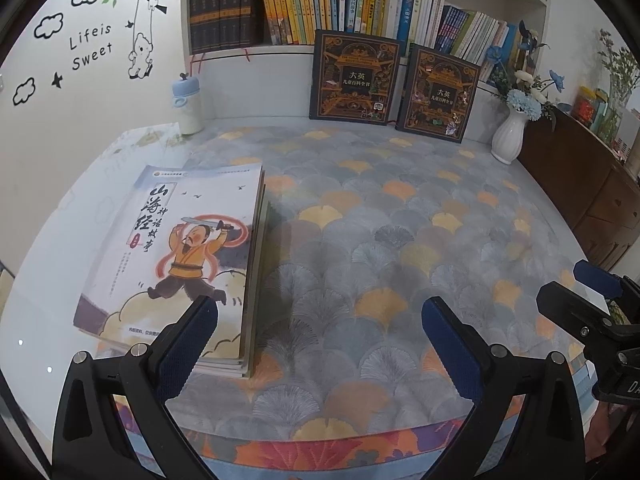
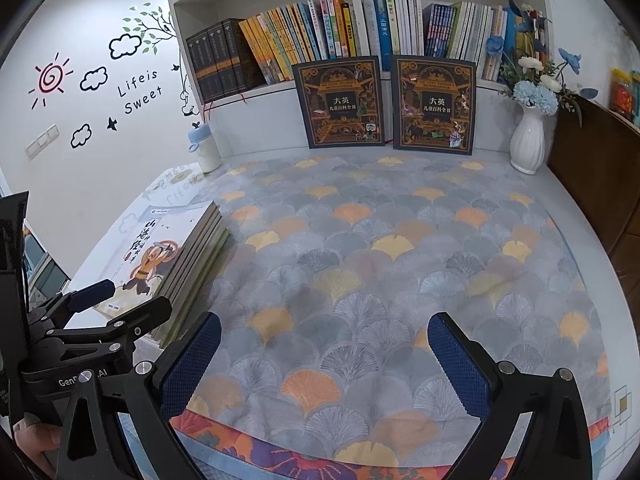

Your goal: Organize books

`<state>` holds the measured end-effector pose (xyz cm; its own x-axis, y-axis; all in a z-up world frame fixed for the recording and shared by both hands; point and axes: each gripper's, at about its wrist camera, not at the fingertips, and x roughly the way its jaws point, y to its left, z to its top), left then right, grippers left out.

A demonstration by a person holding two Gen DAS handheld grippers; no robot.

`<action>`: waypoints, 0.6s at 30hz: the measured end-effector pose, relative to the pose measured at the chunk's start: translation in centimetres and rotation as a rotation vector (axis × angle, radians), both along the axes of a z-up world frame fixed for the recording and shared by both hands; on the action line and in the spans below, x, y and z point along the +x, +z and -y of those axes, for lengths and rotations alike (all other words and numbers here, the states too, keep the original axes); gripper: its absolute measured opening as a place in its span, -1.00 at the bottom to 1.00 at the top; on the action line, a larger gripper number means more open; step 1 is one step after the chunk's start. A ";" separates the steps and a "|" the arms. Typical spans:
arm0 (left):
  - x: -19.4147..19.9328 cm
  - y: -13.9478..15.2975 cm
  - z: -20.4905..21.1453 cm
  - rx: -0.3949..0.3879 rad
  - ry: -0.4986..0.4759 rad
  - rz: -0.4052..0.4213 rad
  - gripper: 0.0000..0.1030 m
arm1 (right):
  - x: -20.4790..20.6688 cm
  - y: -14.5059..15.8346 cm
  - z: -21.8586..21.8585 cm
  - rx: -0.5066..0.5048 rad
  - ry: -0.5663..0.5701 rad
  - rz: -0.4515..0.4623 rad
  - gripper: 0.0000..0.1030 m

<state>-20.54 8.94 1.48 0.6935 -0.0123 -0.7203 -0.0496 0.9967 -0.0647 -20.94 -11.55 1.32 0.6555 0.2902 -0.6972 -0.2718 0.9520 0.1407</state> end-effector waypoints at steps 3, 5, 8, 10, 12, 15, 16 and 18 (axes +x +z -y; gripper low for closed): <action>-0.1 0.0 0.0 0.002 0.002 0.003 0.99 | 0.0 0.0 0.0 -0.001 0.001 0.002 1.00; -0.2 0.1 0.0 0.001 0.003 0.006 0.99 | -0.1 0.0 -0.1 -0.003 0.001 0.003 1.00; -0.3 0.1 0.1 -0.004 0.004 0.007 0.99 | -0.1 0.0 -0.1 -0.003 0.001 0.003 1.00; -0.3 0.1 0.1 -0.004 0.006 0.007 0.99 | 0.0 0.0 -0.1 -0.003 -0.002 0.001 1.00; -0.4 0.1 0.1 -0.004 0.007 0.007 0.99 | -0.2 0.0 -0.1 -0.002 -0.004 0.000 1.00; -0.4 0.1 0.2 -0.003 0.008 0.005 0.98 | -0.2 0.0 -0.2 -0.003 -0.003 0.000 1.00; -0.4 0.1 0.2 -0.004 0.008 0.005 0.99 | -0.2 0.0 -0.2 -0.005 -0.003 -0.001 1.00; -0.4 0.1 0.1 -0.004 0.006 0.005 0.98 | -0.3 -0.1 -0.2 -0.006 -0.003 -0.001 1.00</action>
